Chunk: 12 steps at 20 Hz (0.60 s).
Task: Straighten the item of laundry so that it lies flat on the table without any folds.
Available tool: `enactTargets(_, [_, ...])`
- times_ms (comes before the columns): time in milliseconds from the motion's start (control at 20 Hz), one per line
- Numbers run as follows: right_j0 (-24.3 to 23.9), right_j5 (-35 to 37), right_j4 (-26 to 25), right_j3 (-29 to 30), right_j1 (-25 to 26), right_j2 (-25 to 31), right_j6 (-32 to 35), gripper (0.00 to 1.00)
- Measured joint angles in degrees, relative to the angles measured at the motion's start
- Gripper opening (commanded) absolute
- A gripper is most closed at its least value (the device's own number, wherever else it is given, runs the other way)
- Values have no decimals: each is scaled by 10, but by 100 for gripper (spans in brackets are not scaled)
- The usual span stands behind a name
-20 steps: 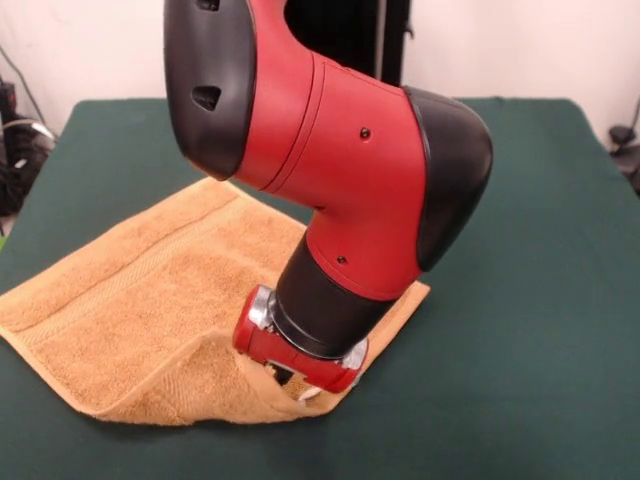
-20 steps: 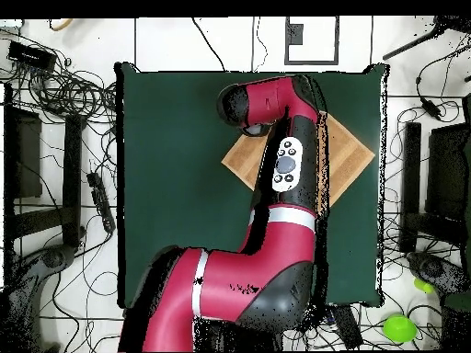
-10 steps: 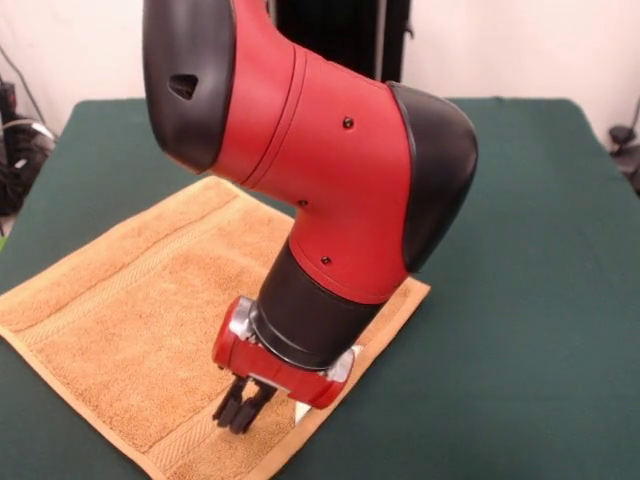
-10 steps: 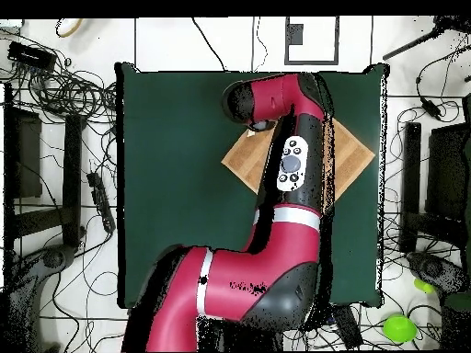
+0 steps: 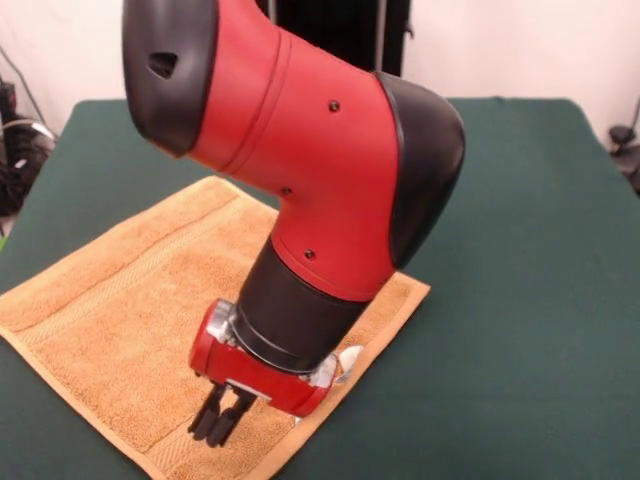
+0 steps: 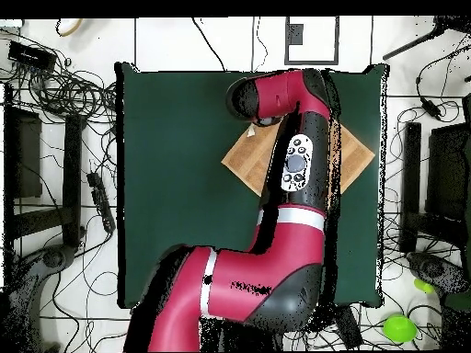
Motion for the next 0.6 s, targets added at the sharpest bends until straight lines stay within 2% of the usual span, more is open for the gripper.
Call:
enactTargets(250, [-15, -1, 19, 18, -24, 7, 0, 0])
enactTargets(600, [-59, -44, 70, 85, -97, 44, 0, 0])
